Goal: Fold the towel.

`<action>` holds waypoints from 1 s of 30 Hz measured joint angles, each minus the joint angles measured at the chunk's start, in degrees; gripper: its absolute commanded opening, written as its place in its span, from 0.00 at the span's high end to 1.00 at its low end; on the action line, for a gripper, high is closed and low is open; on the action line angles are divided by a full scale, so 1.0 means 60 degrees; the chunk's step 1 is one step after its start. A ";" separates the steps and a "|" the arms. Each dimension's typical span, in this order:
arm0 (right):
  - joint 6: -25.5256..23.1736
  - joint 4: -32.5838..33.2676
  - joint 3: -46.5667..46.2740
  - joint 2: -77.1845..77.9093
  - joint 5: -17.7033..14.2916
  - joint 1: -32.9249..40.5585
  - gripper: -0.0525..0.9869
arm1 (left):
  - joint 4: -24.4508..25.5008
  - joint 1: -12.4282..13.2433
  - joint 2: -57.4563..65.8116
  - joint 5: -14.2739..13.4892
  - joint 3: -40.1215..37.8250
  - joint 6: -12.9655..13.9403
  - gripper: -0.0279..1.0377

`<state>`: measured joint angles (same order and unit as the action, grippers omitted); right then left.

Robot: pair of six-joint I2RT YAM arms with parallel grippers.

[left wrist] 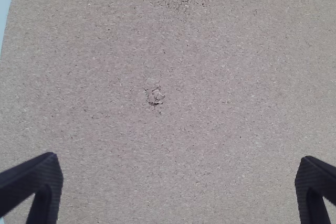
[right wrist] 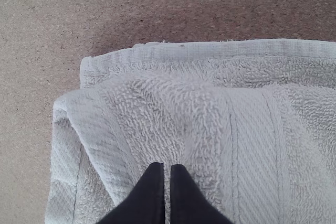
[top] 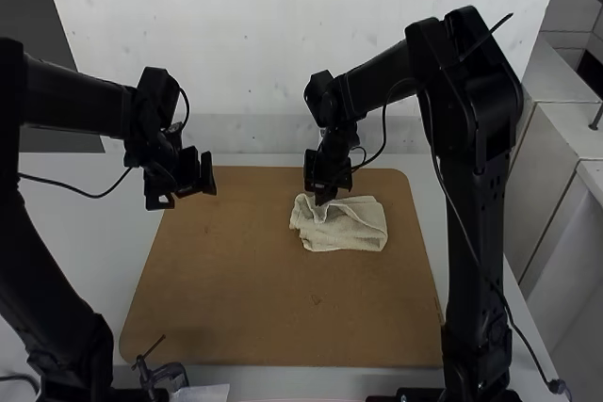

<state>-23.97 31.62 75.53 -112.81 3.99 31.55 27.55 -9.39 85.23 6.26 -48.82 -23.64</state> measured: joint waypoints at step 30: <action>-0.0015 0.0076 -0.0080 -0.0659 -0.0426 0.1049 0.94 | -0.0040 0.0102 0.0000 0.0178 0.0233 0.0000 0.03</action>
<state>-24.05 32.08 75.05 -116.77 1.43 37.85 27.31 -8.78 85.23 7.33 -47.42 -23.64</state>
